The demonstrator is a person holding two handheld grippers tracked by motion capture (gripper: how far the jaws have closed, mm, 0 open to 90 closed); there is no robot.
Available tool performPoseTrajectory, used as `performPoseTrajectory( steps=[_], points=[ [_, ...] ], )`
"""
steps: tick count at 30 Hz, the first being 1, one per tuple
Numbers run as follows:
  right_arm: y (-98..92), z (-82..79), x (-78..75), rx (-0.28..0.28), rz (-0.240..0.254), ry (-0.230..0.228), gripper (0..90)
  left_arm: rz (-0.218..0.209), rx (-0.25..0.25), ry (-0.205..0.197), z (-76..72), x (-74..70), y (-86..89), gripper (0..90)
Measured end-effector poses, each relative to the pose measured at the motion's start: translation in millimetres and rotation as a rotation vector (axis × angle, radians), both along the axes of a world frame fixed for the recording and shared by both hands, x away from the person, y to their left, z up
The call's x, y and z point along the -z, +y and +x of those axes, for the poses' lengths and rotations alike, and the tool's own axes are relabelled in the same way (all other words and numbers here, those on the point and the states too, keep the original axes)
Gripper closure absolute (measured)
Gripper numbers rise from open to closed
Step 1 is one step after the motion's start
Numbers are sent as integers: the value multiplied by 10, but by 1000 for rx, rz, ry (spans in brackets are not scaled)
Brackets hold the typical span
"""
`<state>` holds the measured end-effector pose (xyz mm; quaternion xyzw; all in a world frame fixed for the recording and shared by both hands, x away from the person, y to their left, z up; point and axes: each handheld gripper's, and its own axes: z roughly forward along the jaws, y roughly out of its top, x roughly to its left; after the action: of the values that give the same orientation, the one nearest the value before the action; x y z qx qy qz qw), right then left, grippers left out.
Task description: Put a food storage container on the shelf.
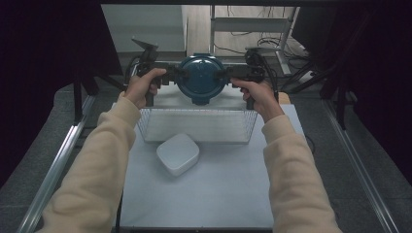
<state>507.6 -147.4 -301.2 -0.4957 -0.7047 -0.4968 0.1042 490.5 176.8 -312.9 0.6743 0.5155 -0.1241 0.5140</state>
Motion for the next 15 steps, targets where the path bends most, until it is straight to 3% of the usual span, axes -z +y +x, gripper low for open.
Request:
performPoseTrajectory(
  steps=[9,15],
  points=[
    [17,113,51,54,12,100,347,-66,-35,74,148,126,7,377],
    [15,169,128,97,37,152,334,-93,-50,102,212,194,9,367]
  ],
)
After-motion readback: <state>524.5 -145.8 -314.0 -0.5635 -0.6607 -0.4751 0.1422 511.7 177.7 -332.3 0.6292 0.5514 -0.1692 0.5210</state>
